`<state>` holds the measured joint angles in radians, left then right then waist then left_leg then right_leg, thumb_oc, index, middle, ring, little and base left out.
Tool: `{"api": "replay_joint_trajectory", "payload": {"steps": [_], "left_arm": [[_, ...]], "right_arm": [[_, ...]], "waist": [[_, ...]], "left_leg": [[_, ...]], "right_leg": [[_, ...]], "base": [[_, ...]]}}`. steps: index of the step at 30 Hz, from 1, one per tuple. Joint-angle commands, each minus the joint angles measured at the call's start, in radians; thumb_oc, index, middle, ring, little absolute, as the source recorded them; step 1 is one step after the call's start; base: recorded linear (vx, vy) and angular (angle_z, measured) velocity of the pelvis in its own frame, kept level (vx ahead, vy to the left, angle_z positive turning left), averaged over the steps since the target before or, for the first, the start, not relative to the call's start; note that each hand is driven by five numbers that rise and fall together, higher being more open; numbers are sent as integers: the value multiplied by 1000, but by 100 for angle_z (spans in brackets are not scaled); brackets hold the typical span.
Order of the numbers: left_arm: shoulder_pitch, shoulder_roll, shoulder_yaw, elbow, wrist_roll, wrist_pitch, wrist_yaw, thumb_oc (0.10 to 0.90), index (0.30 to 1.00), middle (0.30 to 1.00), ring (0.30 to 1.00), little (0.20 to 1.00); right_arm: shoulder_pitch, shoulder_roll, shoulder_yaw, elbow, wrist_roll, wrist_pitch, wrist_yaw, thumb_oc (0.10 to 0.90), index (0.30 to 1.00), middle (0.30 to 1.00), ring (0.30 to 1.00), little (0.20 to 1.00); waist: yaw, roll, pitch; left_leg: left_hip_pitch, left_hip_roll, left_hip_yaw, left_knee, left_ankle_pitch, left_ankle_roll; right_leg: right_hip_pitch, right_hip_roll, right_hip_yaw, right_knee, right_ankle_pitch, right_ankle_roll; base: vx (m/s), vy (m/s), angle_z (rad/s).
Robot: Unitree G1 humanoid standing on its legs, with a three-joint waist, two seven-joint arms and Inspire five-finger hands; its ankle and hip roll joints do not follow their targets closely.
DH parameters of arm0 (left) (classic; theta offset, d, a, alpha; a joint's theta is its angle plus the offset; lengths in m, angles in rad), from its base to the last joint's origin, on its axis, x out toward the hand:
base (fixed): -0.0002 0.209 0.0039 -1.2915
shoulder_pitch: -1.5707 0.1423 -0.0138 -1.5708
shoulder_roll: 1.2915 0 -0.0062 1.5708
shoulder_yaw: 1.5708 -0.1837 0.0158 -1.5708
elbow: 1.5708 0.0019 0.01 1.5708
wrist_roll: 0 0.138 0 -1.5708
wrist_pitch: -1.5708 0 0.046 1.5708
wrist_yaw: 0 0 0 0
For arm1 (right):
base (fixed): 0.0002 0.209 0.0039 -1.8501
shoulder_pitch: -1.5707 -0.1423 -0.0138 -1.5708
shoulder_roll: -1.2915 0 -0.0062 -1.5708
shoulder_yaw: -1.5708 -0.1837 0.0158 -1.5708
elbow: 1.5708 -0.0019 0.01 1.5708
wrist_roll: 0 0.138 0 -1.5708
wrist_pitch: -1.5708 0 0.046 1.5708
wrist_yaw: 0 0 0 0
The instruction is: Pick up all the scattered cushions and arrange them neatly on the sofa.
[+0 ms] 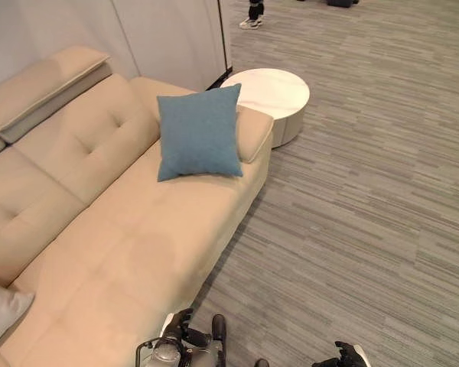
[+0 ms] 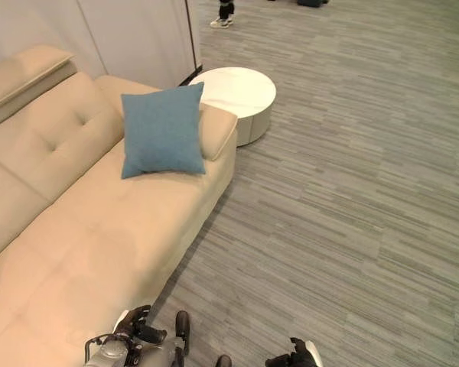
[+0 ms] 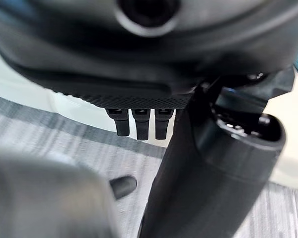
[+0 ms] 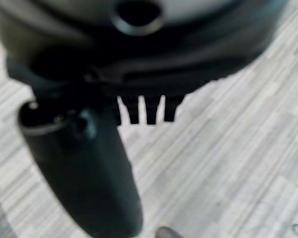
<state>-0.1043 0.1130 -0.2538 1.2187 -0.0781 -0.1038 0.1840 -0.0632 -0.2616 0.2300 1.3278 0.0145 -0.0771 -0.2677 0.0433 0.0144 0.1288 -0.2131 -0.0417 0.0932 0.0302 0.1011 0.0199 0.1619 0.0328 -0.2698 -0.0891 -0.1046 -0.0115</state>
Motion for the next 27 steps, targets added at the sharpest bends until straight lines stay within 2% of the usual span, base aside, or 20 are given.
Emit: {"api": "replay_joint_trajectory", "payload": {"steps": [1, 2, 3, 4, 5, 7, 8, 9, 10, 11, 12, 13, 14, 18, 20, 21, 22, 24, 25, 27], "left_arm": [[40, 22, -22, 45, 5, -6, 5, 800, 900, 900, 900, 900], [38, 27, -20, 41, 5, -6, 5, 800, 900, 900, 900, 900], [34, 36, -22, 26, 7, -3, 7, 800, 900, 900, 900, 900], [33, 36, -22, 26, 7, -3, 7, 800, 900, 900, 900, 900], [25, 45, -25, 13, 7, -5, 11, 800, 900, 900, 900, 900], [24, 47, -25, 12, 3, -6, 12, 800, 900, 900, 900, 900], [26, 47, -22, 13, -8, -8, 21, 800, 900, 900, 900, 900], [25, 45, -15, 16, -24, -10, 21, 800, 900, 900, 900, 900], [25, 44, -14, 19, -27, -13, 21, 800, 900, 900, 900, 900], [25, 44, -14, 19, -27, -13, 21, 800, 900, 900, 900, 900], [23, 41, -17, 22, -25, -20, 21, 800, 900, 900, 900, 900], [21, 40, -19, 26, -22, -20, 23, 800, 900, 900, 900, 900], [18, 37, -23, 31, -17, -22, 17, 800, 900, 900, 900, 900], [27, 19, -15, 46, -32, -24, 19, 800, 900, 900, 900, 900], [31, 17, -14, 43, -41, -26, 13, 800, 900, 900, 900, 900], [34, 15, -11, 45, -46, -25, 9, 800, 900, 900, 900, 900], [29, 9, -20, 43, -48, -23, 1, 800, 900, 900, 900, 900], [20, 8, -27, 33, -46, -22, -1, 800, 900, 900, 900, 900], [20, 8, -27, 33, -47, -22, -1, 800, 900, 900, 900, 900], [25, 11, -31, 26, -48, -24, -6, 800, 900, 900, 900, 900]], "right_arm": [[41, -17, -1, -17, -27, 1, -7, 800, 900, 900, 900, 900], [43, -15, -1, -16, -35, 2, -3, 800, 900, 900, 900, 900], [44, -15, 1, -19, -47, 3, 4, 800, 900, 900, 900, 900], [43, -16, 1, -19, -47, 3, 4, 800, 900, 900, 900, 900], [37, -17, 5, -28, -54, 6, 7, 800, 900, 900, 900, 900], [32, -17, 3, -30, -53, 6, 9, 800, 900, 900, 900, 900], [28, -15, 5, -33, -53, 4, 6, 800, 900, 900, 900, 900], [23, -16, 6, -33, -50, 2, 8, 800, 900, 900, 900, 900], [20, -17, 8, -33, -47, 2, 9, 800, 900, 900, 900, 900], [20, -17, 8, -33, -47, 2, 9, 800, 900, 900, 900, 900], [12, -23, 9, -38, -41, 3, 13, 800, 900, 900, 900, 900], [11, -27, 9, -35, -39, 4, 14, 800, 900, 900, 900, 900], [15, -23, 10, -29, -34, 6, 17, 800, 900, 900, 900, 900], [14, -20, 9, -26, -21, -4, 19, 800, 900, 900, 900, 900], [13, -22, 6, -28, -12, -9, 21, 800, 900, 900, 900, 900], [7, -26, -1, -29, 3, -15, 20, 800, 900, 900, 900, 900], [-2, -31, -7, -33, 20, -20, 17, 800, 900, 900, 900, 900], [-3, -36, -11, -36, 31, -21, 14, 800, 900, 900, 900, 900], [-3, -36, -11, -35, 31, -21, 14, 800, 900, 900, 900, 900], [13, -43, -16, -33, 43, -23, 15, 800, 900, 900, 900, 900]], "waist": [[53, -24, -39], [55, -25, -44], [43, -18, -33], [43, -16, -36], [20, 4, -19], [14, 13, -16], [11, 22, -14], [5, 27, -12], [3, 30, -14], [2, 30, -12], [-12, 29, -12], [-18, 24, -8], [-24, 16, -10], [-25, 0, -30], [-24, -3, -30], [-19, -8, -27], [-16, -16, -2], [-17, -28, 25], [-18, -26, 25], [-16, -37, 25]], "left_leg": [[8, -21, -22, 86, -107, 1], [28, -25, -28, 78, -121, 13], [79, -32, -47, 60, -141, 41], [76, -30, -47, 59, -140, 41], [105, -24, -71, 48, -148, 62], [119, -22, -83, 37, -150, 67], [144, -18, -102, 17, -153, 66], [166, -17, -119, -1, -155, 60], [174, -13, -125, -9, -158, 56], [178, -13, -125, -10, -159, 56], [198, -18, -152, -19, -169, 44], [214, -22, -164, -30, -177, 38], [229, -26, -181, -32, -187, 28], [235, 2, -193, -2, -217, -11], [218, 6, -200, 41, -233, -18], [197, 11, -204, 106, -237, -31], [106, 24, -178, 278, -193, -54], [26, 51, -115, 440, -154, -58], [23, 53, -116, 444, -157, -58], [-6, 78, -38, 467, -167, -48]], "right_leg": [[-68, -56, 81, 215, -62, 89], [-86, -67, 76, 282, -55, 107], [-176, -104, 75, 475, 27, 162], [-179, -102, 75, 473, 30, 162], [-260, -108, 87, 634, 98, 185], [-296, -113, 94, 677, 95, 186], [-324, -125, 90, 663, 78, 171], [-331, -138, 101, 582, 51, 150], [-347, -137, 109, 532, 37, 140], [-345, -137, 108, 532, 35, 140], [-393, -139, 162, 396, 59, 136], [-404, -143, 188, 315, 84, 142], [-371, -137, 205, 247, 90, 144], [-312, -122, 211, 164, 102, 126], [-294, -119, 201, 150, 97, 119], [-276, -113, 191, 150, 84, 103], [-243, -117, 173, 145, 67, 78], [-212, -118, 146, 136, 57, 54], [-213, -117, 145, 136, 57, 54], [-158, -108, 119, 98, 41, 44]], "base": [[152, 52, -25], [169, 90, -14], [166, 90, -7], [175, 95, 9], [114, 37, 28], [128, 10, 52], [216, -77, 66], [282, -125, 52], [186, -105, 35], [224, -180, 10], [251, -210, 4], [342, -299, 10], [274, -266, 11], [210, -256, 43], [99, -207, 30], [76, -256, 35], [61, -325, 38], [20, -213, 35], [71, -143, 62], [201, -197, 63]]}}
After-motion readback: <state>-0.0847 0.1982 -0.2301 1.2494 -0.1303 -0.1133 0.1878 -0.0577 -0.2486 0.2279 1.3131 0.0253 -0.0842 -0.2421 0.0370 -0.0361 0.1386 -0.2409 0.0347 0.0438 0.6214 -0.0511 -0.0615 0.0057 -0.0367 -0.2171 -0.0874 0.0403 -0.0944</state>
